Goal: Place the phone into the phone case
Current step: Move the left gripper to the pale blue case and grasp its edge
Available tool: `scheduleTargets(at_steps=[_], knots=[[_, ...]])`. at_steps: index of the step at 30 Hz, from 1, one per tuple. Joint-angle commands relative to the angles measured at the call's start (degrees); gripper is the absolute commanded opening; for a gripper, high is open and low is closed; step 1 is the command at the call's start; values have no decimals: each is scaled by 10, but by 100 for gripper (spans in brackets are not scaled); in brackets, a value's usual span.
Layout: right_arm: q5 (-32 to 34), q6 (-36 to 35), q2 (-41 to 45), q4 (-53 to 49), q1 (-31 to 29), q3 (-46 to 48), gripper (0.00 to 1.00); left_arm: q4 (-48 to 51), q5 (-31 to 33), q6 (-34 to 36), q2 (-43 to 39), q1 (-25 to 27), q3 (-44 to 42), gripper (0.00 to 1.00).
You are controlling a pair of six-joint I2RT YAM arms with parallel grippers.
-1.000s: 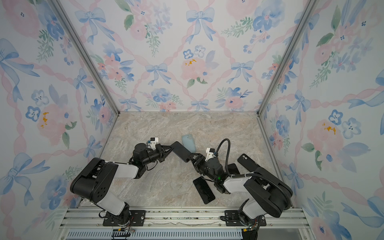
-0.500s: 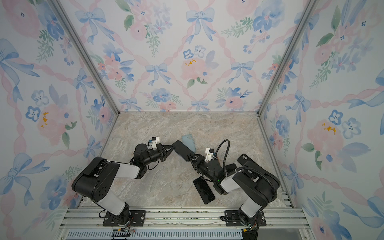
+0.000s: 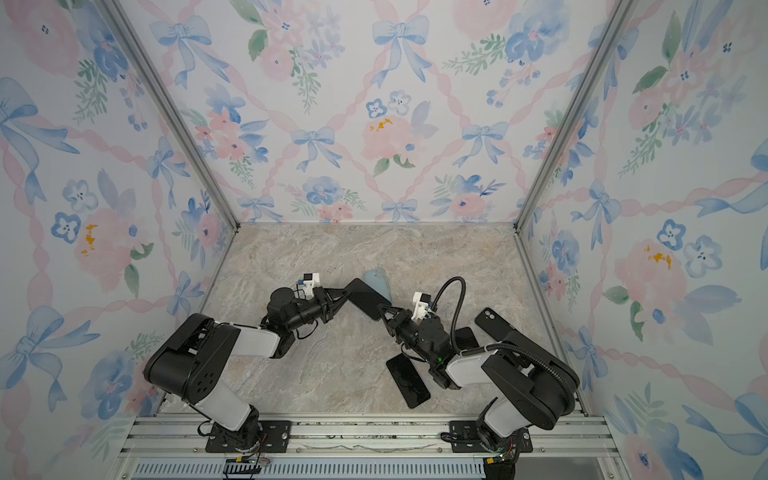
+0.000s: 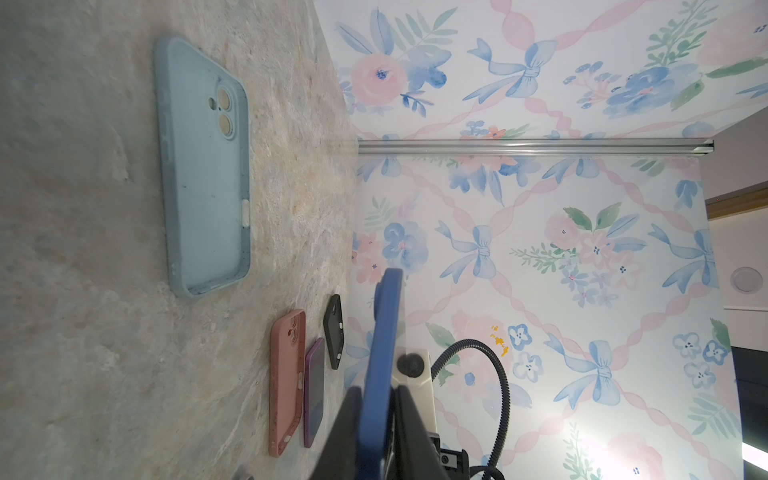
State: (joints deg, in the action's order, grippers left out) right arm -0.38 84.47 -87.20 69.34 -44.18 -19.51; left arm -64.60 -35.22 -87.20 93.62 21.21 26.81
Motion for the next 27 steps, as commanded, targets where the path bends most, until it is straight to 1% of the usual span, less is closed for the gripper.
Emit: scheduleTargets(at_steps=[1,4,7,9,12,14,16,18,20,24,27], knots=[[5,-25,9,-18,1,-6,9,-28,0,23,5,9,10,27],[0,-38,22,-55,2,-13,8,-13,22,51,-5,18,2,38],[-1,-50,43,-88,7,-14,7,55,27,100,-16,21,16,44],[-4,-58,61,-120,13,-15,5,106,37,139,-26,20,26,46],[-7,-76,96,-181,27,-13,3,244,57,230,-41,20,71,49],[-10,-92,126,-230,40,-12,3,355,79,298,-44,20,116,50],[-12,-110,152,-287,54,-17,1,435,101,353,-39,19,159,52],[-13,-140,177,-363,67,-35,0,511,129,403,-22,20,214,52],[-16,-178,195,-452,80,-69,0,592,154,453,13,22,279,53],[-19,-226,214,-508,101,-92,0,703,179,533,99,28,409,58],[-32,-237,221,-518,123,-92,0,802,204,599,178,38,523,60]])
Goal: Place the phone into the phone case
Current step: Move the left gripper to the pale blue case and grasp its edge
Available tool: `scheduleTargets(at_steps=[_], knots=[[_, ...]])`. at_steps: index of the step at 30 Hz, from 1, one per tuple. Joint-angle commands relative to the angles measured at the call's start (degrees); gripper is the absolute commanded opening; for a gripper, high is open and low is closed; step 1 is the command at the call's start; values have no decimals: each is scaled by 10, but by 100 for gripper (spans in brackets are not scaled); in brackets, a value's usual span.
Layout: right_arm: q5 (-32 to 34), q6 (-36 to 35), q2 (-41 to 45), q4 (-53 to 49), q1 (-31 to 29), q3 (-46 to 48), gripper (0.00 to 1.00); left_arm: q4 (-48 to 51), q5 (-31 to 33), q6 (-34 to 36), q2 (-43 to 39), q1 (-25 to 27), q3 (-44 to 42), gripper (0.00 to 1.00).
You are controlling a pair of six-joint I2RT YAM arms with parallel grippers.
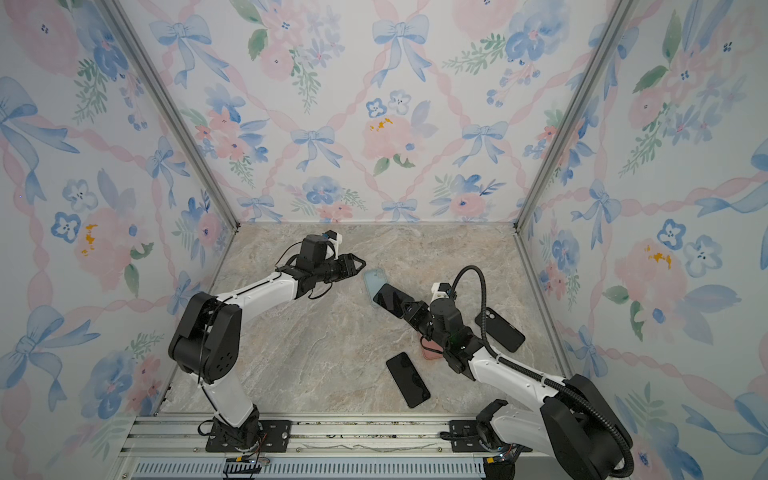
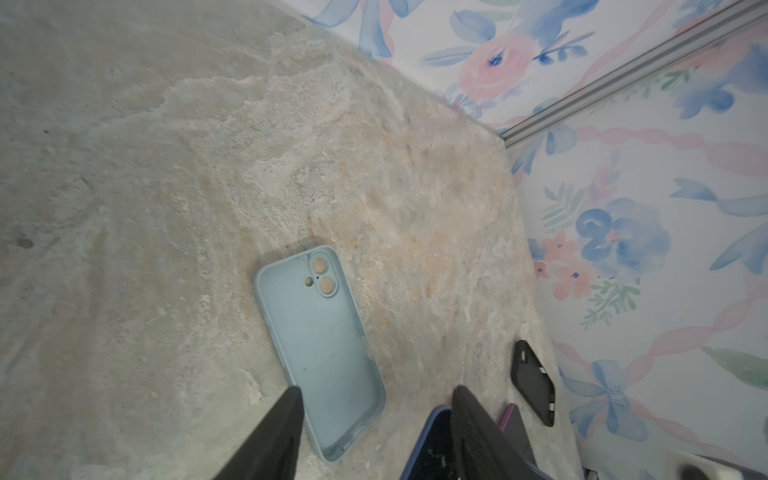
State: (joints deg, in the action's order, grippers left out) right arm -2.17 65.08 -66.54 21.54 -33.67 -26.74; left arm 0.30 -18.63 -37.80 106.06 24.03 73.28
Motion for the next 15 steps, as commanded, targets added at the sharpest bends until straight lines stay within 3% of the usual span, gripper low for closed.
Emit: scheduleTargets(at_steps=[1,8,15], knots=[[-23,-46,14,-40,25,-19,0,185,54,129,81,15,104,60],[-69,-62,1,-39,56,-24,0,359,109,253,243,26,362,61],[-92,-68,-11,-40,68,-31,0,371,162,300,302,35,433,61]])
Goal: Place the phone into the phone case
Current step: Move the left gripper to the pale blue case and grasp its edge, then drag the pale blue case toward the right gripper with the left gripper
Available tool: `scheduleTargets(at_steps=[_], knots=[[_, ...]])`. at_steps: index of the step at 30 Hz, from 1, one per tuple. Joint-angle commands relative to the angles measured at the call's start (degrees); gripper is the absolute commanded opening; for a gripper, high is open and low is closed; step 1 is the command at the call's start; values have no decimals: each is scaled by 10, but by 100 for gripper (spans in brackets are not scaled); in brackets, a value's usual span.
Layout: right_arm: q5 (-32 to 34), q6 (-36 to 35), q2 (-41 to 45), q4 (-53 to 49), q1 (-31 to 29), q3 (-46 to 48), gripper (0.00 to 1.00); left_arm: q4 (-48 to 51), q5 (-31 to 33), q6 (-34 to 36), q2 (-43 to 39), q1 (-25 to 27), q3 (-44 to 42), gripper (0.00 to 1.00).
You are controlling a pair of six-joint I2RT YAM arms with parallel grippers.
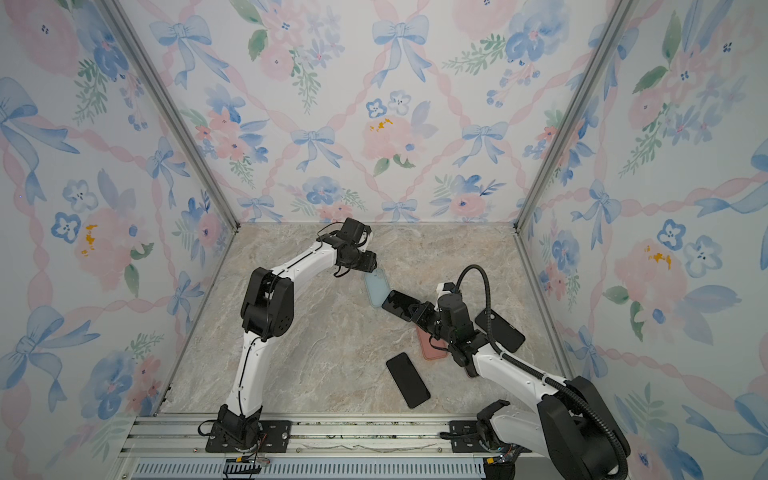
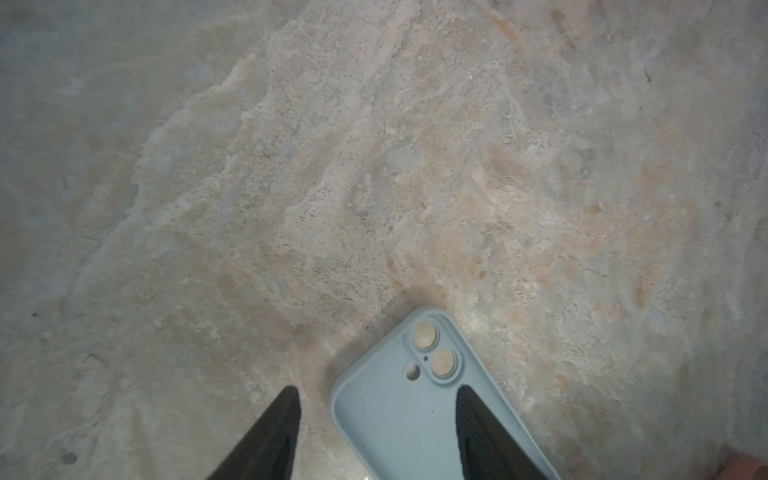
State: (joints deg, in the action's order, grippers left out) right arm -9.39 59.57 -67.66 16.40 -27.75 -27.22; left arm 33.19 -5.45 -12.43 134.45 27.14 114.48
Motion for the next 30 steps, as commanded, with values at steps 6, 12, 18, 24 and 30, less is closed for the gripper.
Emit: scheduleTargets(at_steps=[6,12,18,24,30], knots=[[-24,-15,4,8,12,-27,0,42,20,68,38,17,37,57],[-29,-16,12,-5,13,-29,0,47,28,81,61,18,60,55],[-21,-27,37,-38,12,-34,0,49,32,93,83,19,86,47],[-17,-38,53,-65,11,-40,0,55,26,100,80,19,81,35],[-12,-47,72,-91,11,-44,0,55,31,100,68,18,54,21]])
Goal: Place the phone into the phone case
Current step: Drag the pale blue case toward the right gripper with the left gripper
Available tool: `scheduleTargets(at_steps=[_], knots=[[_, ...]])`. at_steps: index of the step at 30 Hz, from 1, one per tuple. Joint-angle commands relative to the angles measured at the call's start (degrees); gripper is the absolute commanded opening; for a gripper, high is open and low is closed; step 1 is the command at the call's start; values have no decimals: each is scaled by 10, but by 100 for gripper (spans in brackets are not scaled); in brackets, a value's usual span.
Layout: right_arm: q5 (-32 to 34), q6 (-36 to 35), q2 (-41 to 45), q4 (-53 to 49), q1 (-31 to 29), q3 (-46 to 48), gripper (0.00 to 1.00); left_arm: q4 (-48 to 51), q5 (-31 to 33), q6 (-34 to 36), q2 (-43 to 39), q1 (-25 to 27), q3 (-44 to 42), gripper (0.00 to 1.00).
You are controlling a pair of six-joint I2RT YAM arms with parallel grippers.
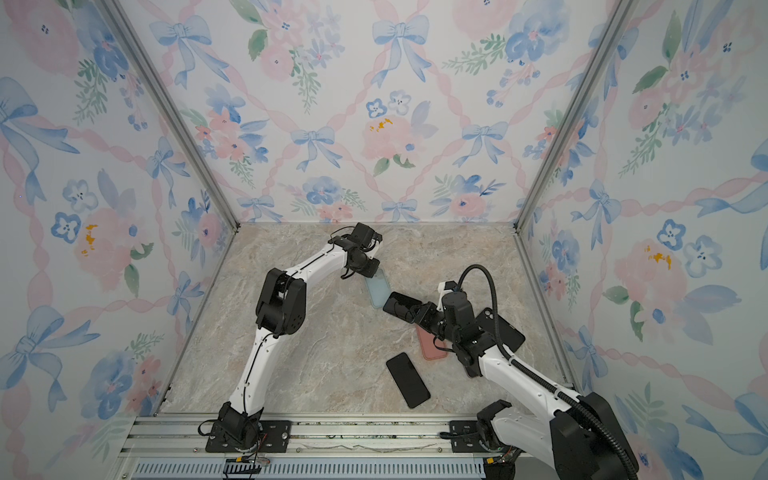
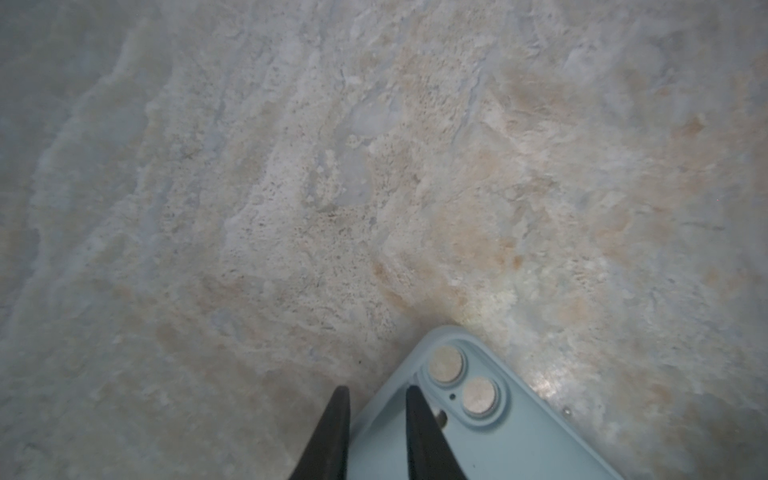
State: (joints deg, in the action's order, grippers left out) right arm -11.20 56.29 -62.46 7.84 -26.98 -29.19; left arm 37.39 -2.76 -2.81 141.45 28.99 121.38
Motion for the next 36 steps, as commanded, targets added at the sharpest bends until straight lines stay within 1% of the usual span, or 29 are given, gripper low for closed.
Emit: scheduleTargets(at_steps=[1,6,12,15,18,22,28,32,36], knots=[[7,-18,24,-13,4,-27,0,12,7,4,-6,-1,-20,18],[17,-34,47,-54,5,-33,0,12,15,2,-21,-1,-40,12],[24,-47,60,-83,6,-42,0,12,35,0,-60,5,-97,5],[17,-55,58,-88,9,-48,0,11,41,-10,-86,5,-132,2],[-8,-65,46,-85,14,-60,0,10,43,-29,-113,8,-172,0],[-39,-76,21,-85,15,-81,0,10,65,-86,-162,15,-239,0],[-82,-73,-17,-56,16,-90,0,3,93,-176,-244,15,-347,0],[-105,-69,-38,-36,16,-92,0,-19,79,-222,-290,16,-413,0],[-121,-59,-54,-12,15,-90,0,-31,70,-245,-329,22,-462,0]])
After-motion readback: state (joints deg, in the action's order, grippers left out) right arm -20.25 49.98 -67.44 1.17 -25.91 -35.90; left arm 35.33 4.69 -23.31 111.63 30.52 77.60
